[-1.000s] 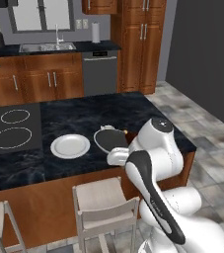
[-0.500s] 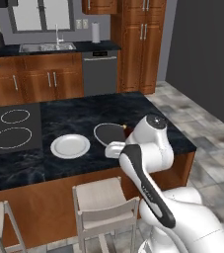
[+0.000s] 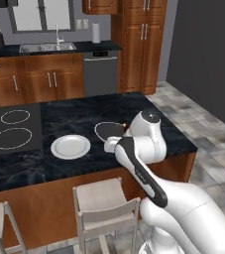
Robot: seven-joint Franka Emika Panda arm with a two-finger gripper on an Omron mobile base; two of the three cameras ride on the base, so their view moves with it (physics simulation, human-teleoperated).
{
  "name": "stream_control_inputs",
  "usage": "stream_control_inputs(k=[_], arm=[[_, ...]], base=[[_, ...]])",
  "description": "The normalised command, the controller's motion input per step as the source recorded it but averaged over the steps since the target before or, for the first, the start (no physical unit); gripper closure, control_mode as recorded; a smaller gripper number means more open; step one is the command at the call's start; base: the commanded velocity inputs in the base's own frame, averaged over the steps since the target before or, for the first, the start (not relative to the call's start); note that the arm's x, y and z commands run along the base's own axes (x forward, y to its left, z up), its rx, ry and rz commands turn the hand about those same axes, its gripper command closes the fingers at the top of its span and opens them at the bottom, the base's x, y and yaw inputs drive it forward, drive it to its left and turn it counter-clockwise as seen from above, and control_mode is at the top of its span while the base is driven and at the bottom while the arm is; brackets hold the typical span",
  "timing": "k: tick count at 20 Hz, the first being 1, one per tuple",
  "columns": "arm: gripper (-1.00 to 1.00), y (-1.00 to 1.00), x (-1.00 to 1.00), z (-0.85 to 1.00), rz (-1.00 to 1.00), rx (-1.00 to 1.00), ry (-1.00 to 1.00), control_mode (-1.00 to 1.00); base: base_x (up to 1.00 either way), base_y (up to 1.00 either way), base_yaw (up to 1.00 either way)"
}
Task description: Pick up the pan with the steak in it and place it on the dining table. Then place the steak on the plate.
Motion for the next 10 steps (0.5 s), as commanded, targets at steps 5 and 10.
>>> stream_control_inputs(k=[5, 10], arm=[[1.00, 0.00, 0.01, -0.02, 0.00, 0.00, 0.00, -1.00], [1.00, 0.00, 0.08, -0.20, 0.00, -0.02, 0.02, -1.00]], base=[[0.00, 0.00, 0.00], [0.00, 0.00, 0.00]])
